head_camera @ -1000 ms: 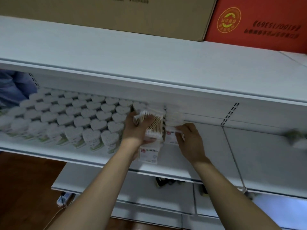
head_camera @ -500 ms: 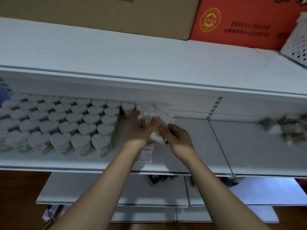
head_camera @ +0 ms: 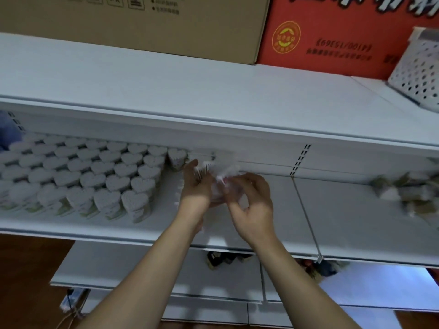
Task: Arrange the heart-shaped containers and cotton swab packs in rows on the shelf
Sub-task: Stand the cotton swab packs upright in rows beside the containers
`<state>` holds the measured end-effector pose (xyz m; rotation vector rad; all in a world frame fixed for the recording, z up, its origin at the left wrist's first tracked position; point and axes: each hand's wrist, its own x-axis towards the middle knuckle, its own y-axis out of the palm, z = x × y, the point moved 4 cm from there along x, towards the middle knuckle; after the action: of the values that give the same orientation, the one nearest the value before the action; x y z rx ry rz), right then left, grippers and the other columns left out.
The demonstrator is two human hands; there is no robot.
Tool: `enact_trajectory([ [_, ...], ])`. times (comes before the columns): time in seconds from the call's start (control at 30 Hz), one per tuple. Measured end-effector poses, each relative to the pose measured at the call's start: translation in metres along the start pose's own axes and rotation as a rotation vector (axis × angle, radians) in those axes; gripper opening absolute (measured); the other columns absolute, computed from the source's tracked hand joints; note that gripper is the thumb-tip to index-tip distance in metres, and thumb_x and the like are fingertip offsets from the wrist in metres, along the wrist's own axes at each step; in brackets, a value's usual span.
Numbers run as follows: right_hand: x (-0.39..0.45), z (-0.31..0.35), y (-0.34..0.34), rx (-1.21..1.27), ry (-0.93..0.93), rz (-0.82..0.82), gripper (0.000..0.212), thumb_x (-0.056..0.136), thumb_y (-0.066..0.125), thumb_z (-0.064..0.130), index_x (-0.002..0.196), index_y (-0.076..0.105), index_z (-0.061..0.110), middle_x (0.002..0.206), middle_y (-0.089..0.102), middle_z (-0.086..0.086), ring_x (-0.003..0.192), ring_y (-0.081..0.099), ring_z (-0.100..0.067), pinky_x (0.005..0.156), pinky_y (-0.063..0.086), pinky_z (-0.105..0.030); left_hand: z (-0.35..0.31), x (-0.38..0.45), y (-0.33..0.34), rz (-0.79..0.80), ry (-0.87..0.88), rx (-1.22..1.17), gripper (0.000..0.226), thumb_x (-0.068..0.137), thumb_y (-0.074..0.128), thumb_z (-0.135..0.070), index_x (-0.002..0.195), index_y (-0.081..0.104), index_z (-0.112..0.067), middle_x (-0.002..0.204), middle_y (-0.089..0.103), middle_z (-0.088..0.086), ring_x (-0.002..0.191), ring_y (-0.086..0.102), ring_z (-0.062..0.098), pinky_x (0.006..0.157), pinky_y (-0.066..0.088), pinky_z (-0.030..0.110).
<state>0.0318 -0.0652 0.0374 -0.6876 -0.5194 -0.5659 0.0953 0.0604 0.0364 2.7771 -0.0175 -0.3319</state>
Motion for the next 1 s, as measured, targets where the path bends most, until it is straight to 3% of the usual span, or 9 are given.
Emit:
enact_trajectory([
  [0.07, -0.001, -0.012, 0.001, 0.093, 0.029, 0.037, 0.029, 0.095, 0.056, 0.039, 0.109, 0.075, 0.022, 0.13, 0.055, -0.006, 0.126, 0.05, -0.016, 0.105, 0.04, -0.021, -0.001, -0.002, 0.003, -0.001, -0.026, -0.029, 0.034, 0.103, 0.05, -0.033, 0.135, 0.047, -0.025, 0.125, 0.063, 0.01, 0.104, 0.069, 0.034, 0.066, 0.062, 0.048],
  [0.13, -0.001, -0.019, -0.002, 0.159, 0.047, 0.078, 0.029, 0.094, 0.054, 0.033, 0.111, 0.075, 0.022, 0.135, 0.054, -0.006, 0.127, 0.05, -0.011, 0.104, 0.04, -0.017, 0.0, -0.007, 0.005, 0.025, -0.043, -0.022, 0.043, 0.1, 0.051, -0.047, 0.135, 0.05, -0.023, 0.127, 0.063, 0.009, 0.102, 0.07, 0.03, 0.061, 0.06, 0.041],
  [0.23, -0.003, -0.023, -0.005, 0.25, 0.131, 0.118, 0.027, 0.088, 0.062, 0.023, 0.113, 0.072, 0.024, 0.127, 0.062, 0.004, 0.118, 0.06, -0.009, 0.093, 0.051, -0.023, 0.002, -0.012, 0.005, -0.02, 0.036, 0.057, 0.044, 0.097, 0.064, -0.028, 0.136, 0.045, -0.025, 0.121, 0.058, -0.003, 0.095, 0.069, 0.021, 0.053, 0.058, 0.034],
  [0.37, -0.002, -0.031, -0.011, 0.443, 0.383, 0.236, 0.042, 0.088, 0.069, 0.01, 0.125, 0.058, 0.029, 0.113, 0.069, 0.011, 0.102, 0.067, -0.003, 0.083, 0.051, -0.015, 0.007, -0.014, 0.002, -0.072, 0.075, 0.086, 0.049, 0.095, 0.065, -0.013, 0.138, 0.045, -0.023, 0.115, 0.058, -0.003, 0.081, 0.068, 0.009, 0.049, 0.056, 0.03],
  [0.47, 0.002, -0.035, -0.016, 0.329, 0.314, 0.423, 0.057, 0.089, 0.071, 0.019, 0.135, 0.049, 0.044, 0.114, 0.067, 0.014, 0.098, 0.065, 0.001, 0.081, 0.051, -0.014, 0.009, -0.016, -0.003, -0.101, 0.107, 0.124, 0.051, 0.093, 0.068, -0.015, 0.137, 0.045, -0.024, 0.125, 0.057, 0.003, 0.088, 0.069, 0.012, 0.054, 0.058, 0.032],
  [0.57, 0.005, -0.036, -0.02, 0.255, 0.215, 0.576, 0.072, 0.089, 0.07, 0.019, 0.14, 0.038, 0.057, 0.121, 0.06, 0.011, 0.106, 0.061, -0.003, 0.089, 0.053, -0.022, 0.006, -0.017, -0.008, -0.107, 0.116, 0.116, 0.041, 0.098, 0.062, -0.023, 0.135, 0.045, -0.025, 0.117, 0.058, -0.006, 0.095, 0.067, 0.016, 0.057, 0.06, 0.034],
  [0.67, 0.013, -0.05, -0.026, 0.147, 0.238, 0.438, 0.06, 0.089, 0.07, 0.019, 0.136, 0.048, 0.049, 0.12, 0.058, 0.011, 0.105, 0.06, -0.005, 0.092, 0.051, -0.026, -0.002, -0.01, -0.016, -0.101, 0.11, 0.072, 0.035, 0.102, 0.055, -0.019, 0.135, 0.044, -0.022, 0.114, 0.061, -0.001, 0.089, 0.068, 0.019, 0.057, 0.062, 0.036],
  [0.8, 0.005, -0.074, -0.02, -0.058, 0.36, 0.244, 0.048, 0.089, 0.068, 0.024, 0.134, 0.052, 0.032, 0.122, 0.058, 0.004, 0.097, 0.063, -0.015, 0.083, 0.048, -0.023, -0.013, -0.002, -0.035, -0.117, 0.087, 0.057, 0.043, 0.102, 0.054, -0.019, 0.142, 0.038, -0.02, 0.115, 0.058, 0.0, 0.09, 0.068, 0.02, 0.063, 0.063, 0.043],
  [1.0, -0.018, -0.077, 0.021, -0.097, 0.245, 0.312, 0.047, 0.095, 0.063, 0.022, 0.14, 0.049, 0.027, 0.116, 0.048, 0.008, 0.084, 0.059, -0.011, 0.079, 0.05, -0.026, -0.021, 0.002, -0.052, -0.11, 0.069, 0.056, 0.035, 0.102, 0.054, -0.016, 0.135, 0.042, -0.021, 0.105, 0.055, -0.006, 0.087, 0.064, 0.019, 0.063, 0.062, 0.044],
])
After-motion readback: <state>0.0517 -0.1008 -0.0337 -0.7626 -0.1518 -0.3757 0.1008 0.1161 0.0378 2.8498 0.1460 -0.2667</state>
